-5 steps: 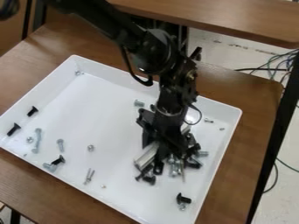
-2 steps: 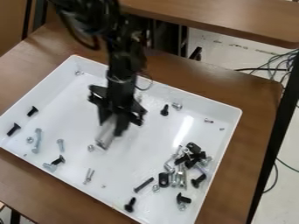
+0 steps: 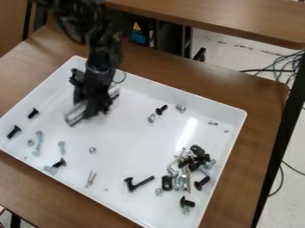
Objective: Sweep into pile
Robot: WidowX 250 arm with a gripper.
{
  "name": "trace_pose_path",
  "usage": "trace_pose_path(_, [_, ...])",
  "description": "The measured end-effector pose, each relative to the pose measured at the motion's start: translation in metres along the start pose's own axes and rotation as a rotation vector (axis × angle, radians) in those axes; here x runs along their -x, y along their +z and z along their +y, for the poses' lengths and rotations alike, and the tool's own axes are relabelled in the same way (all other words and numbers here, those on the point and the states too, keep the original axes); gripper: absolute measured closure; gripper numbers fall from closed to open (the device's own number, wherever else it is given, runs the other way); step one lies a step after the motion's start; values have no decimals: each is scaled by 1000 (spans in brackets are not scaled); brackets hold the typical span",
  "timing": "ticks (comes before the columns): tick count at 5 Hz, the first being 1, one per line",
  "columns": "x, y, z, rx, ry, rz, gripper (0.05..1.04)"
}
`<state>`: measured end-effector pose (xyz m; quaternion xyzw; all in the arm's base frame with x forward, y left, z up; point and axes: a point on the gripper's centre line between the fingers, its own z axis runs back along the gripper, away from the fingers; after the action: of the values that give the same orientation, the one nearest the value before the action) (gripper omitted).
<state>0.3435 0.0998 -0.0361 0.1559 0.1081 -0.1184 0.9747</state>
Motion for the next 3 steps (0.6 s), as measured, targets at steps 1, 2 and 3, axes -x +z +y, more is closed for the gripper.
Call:
trace_pose_path(1, [-7, -15, 38, 24, -130, -72, 711])
trace_pose_path(2, [4, -29, 86, 54, -169, -102, 711])
trace_pose_path(3, [3, -33, 92, 58, -210, -76, 711])
